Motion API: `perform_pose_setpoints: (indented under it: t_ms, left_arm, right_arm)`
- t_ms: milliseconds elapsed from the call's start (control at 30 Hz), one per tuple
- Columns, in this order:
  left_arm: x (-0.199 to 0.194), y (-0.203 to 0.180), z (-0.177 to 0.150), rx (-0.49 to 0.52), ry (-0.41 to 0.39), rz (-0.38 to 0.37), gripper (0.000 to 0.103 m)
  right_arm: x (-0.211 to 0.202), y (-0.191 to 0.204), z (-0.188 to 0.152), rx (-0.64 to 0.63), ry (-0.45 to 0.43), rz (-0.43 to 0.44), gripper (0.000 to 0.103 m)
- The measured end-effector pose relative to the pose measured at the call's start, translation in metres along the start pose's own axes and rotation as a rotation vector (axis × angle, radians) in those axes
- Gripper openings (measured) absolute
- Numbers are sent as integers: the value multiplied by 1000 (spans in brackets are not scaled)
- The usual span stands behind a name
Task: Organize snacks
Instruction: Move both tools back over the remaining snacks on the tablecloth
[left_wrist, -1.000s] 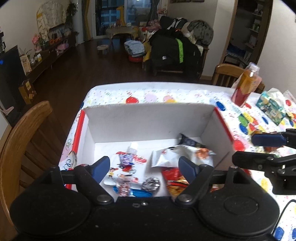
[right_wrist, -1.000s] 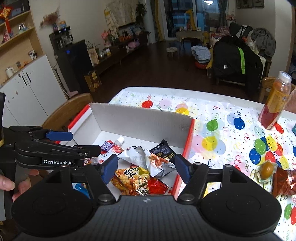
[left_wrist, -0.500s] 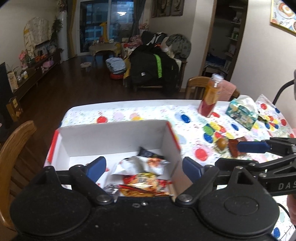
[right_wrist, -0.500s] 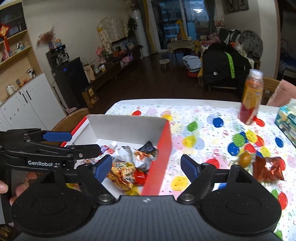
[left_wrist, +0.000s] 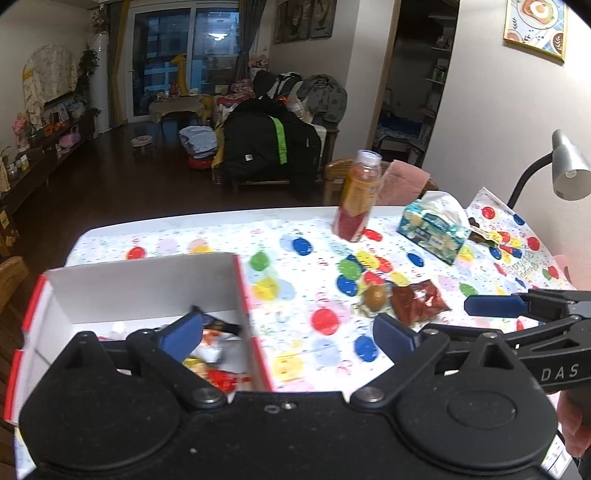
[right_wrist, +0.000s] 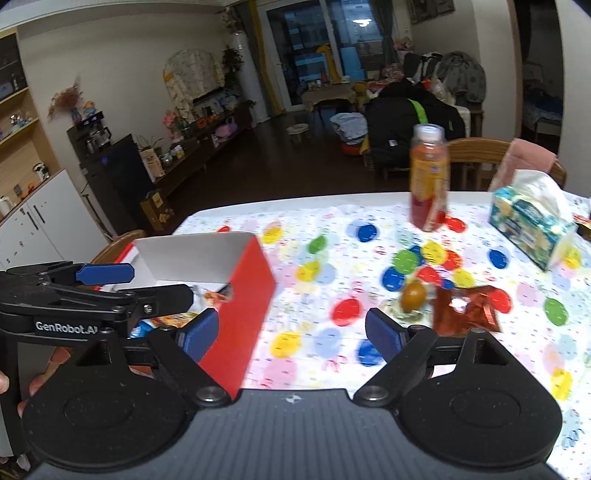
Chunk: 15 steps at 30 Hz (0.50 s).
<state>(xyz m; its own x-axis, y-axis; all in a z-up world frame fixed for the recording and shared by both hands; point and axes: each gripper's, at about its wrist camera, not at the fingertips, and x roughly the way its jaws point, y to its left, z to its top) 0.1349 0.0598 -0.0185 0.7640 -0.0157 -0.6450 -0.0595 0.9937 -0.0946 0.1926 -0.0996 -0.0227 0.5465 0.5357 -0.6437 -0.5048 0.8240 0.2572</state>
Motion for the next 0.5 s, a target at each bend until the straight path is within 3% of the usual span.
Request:
perform_pose_setpoints:
  t_ms: [500]
  left_arm:
    - [71,-82,7,2,7,-9,103]
  right_arm:
    - [-10,-123,5,34,23,-104,87]
